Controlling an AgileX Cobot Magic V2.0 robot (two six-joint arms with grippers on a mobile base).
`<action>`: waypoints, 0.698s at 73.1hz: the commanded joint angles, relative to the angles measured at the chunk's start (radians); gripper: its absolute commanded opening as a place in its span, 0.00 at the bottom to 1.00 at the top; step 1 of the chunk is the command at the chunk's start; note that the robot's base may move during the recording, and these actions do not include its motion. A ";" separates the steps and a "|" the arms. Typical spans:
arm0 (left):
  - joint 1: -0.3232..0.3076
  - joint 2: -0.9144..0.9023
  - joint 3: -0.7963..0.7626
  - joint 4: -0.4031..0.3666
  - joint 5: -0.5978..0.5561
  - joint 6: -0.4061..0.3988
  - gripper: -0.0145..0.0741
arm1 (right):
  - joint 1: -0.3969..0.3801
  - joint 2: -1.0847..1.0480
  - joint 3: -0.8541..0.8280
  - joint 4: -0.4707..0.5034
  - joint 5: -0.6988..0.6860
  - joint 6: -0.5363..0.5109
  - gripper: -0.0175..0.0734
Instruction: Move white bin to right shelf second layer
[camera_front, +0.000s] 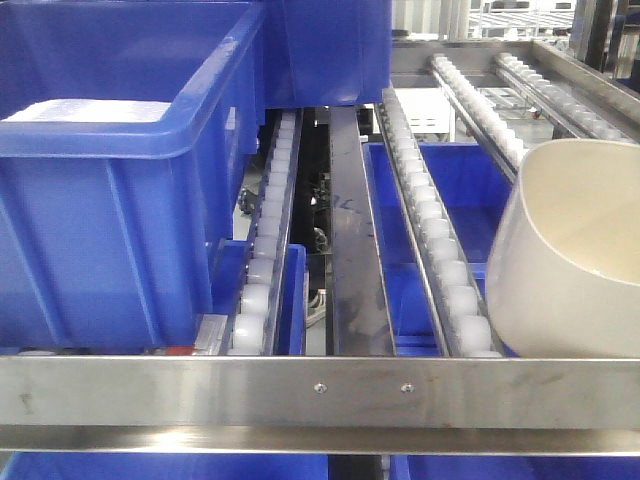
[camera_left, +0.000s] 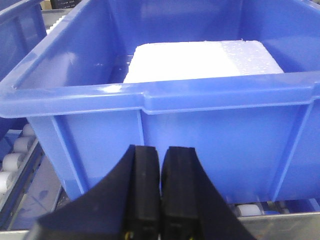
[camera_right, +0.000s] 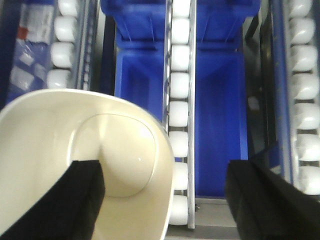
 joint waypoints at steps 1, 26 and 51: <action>-0.006 -0.014 0.037 0.000 -0.085 -0.003 0.26 | -0.003 -0.099 -0.007 -0.009 -0.049 -0.004 0.80; -0.006 -0.014 0.037 0.000 -0.085 -0.003 0.26 | -0.003 -0.486 0.184 -0.009 -0.106 -0.004 0.24; -0.006 -0.014 0.037 0.000 -0.085 -0.003 0.26 | -0.003 -0.559 0.218 -0.007 -0.117 -0.004 0.25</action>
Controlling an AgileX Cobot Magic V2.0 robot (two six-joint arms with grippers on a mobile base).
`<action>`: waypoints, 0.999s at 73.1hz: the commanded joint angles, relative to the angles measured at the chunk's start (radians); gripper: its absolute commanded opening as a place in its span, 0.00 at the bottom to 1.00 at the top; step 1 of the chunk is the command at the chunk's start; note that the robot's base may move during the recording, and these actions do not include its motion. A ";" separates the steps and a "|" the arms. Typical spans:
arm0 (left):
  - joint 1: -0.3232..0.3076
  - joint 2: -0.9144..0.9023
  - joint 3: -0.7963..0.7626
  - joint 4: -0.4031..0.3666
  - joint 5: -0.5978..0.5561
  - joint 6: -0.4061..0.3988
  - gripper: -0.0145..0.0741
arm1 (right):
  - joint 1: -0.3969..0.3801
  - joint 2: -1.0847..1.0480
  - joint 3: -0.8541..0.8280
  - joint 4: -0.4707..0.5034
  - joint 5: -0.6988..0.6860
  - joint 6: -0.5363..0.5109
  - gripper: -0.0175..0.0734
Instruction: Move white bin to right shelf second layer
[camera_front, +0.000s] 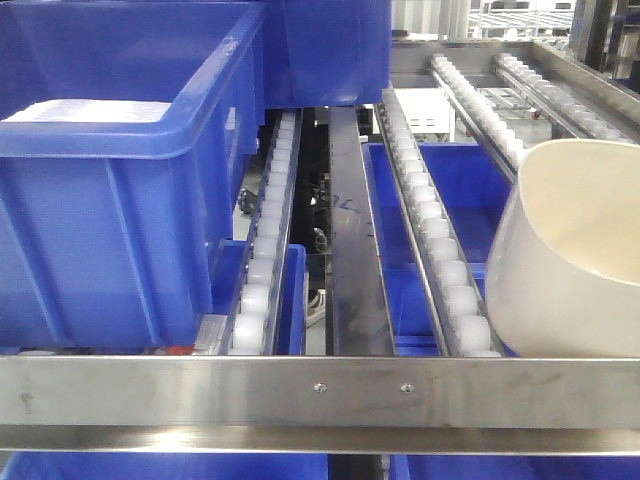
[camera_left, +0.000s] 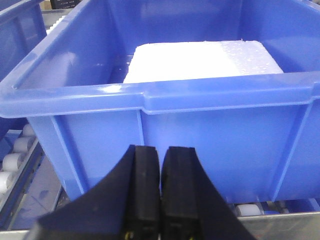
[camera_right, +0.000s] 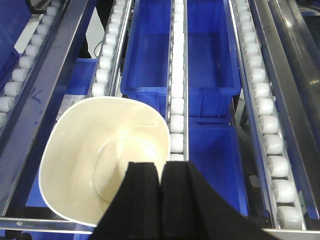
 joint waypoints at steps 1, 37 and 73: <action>-0.006 -0.014 0.037 0.000 -0.085 -0.003 0.26 | -0.003 0.003 -0.027 -0.007 -0.096 -0.004 0.25; -0.006 -0.014 0.037 0.000 -0.085 -0.003 0.26 | -0.003 0.003 -0.027 0.009 -0.097 -0.004 0.25; -0.006 -0.014 0.037 0.000 -0.085 -0.003 0.26 | -0.003 -0.235 0.181 -0.005 -0.309 -0.004 0.25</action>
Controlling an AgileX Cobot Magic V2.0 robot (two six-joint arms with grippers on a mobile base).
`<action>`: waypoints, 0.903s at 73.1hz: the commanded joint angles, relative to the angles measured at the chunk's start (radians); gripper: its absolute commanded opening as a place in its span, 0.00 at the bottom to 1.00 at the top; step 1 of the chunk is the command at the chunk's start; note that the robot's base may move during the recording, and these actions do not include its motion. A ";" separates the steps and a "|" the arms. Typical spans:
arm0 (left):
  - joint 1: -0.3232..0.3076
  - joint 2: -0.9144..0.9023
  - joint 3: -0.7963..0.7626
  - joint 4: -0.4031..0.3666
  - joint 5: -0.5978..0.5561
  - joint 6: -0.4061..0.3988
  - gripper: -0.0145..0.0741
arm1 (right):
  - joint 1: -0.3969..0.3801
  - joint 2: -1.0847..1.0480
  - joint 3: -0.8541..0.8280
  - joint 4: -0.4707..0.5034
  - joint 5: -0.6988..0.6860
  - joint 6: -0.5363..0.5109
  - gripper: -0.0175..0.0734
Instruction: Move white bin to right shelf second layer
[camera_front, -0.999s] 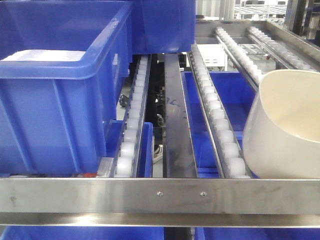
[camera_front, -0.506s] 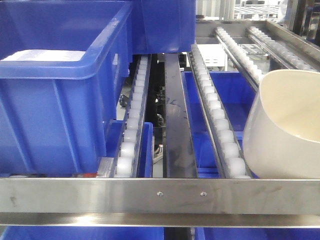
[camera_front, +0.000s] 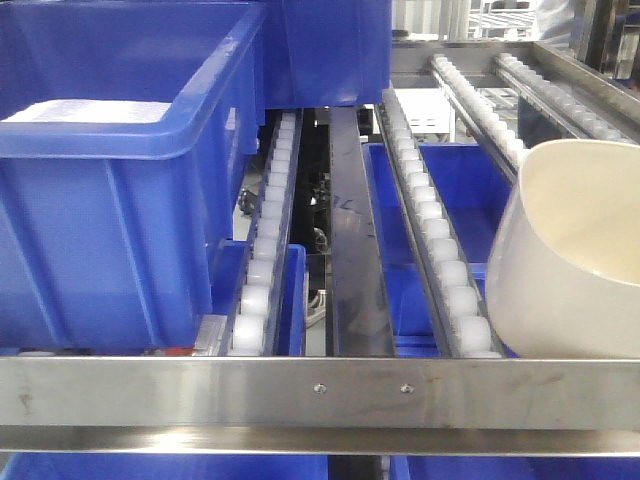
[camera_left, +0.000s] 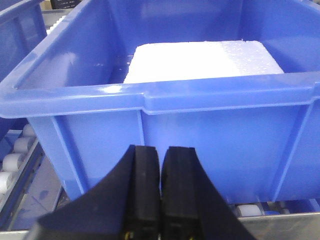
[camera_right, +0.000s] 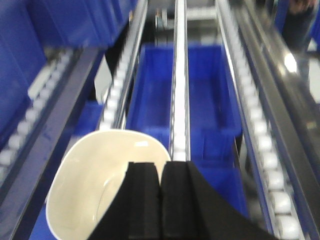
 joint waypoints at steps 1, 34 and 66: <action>-0.006 -0.014 0.037 0.000 -0.085 -0.003 0.26 | -0.003 -0.064 0.062 -0.005 -0.167 -0.004 0.25; -0.006 -0.014 0.037 0.000 -0.085 -0.003 0.26 | -0.005 -0.309 0.367 -0.005 -0.277 -0.004 0.25; -0.006 -0.014 0.037 0.000 -0.085 -0.003 0.26 | -0.005 -0.309 0.367 0.000 -0.340 -0.004 0.25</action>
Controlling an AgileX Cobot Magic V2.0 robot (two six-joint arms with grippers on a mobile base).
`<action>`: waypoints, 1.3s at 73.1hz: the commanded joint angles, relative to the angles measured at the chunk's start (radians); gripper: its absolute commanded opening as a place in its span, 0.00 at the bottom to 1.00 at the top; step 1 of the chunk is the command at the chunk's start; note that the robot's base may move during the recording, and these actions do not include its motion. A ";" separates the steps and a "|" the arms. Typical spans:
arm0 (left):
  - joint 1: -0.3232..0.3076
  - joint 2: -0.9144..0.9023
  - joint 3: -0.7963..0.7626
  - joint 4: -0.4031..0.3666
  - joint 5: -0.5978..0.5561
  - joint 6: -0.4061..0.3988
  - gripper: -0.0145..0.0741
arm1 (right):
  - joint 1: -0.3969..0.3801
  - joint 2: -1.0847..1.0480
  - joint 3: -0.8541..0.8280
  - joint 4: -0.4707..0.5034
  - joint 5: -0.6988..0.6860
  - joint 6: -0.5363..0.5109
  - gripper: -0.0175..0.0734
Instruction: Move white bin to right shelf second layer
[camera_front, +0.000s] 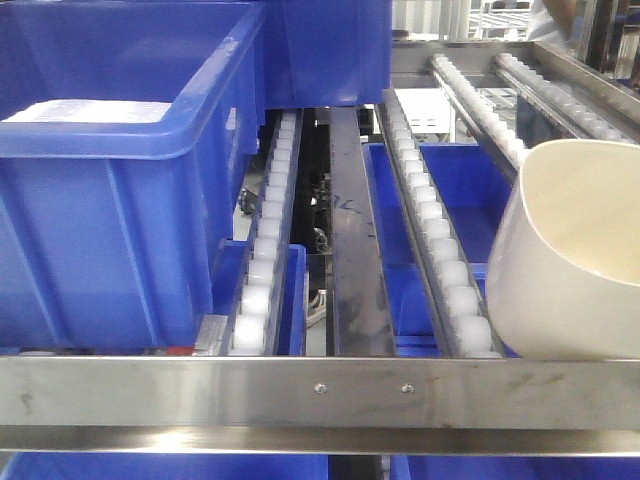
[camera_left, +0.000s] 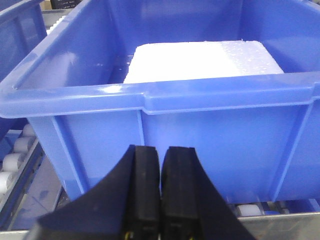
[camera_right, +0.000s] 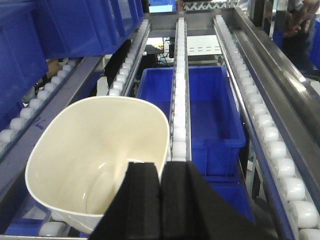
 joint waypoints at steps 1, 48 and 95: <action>-0.006 -0.014 0.037 0.000 -0.085 -0.003 0.26 | -0.005 -0.018 -0.017 0.000 -0.097 -0.004 0.25; -0.006 -0.014 0.037 0.000 -0.085 -0.003 0.26 | -0.005 -0.018 -0.017 0.000 -0.097 -0.004 0.25; -0.006 -0.014 0.037 0.000 -0.085 -0.003 0.26 | -0.005 -0.018 -0.017 0.000 -0.097 -0.004 0.25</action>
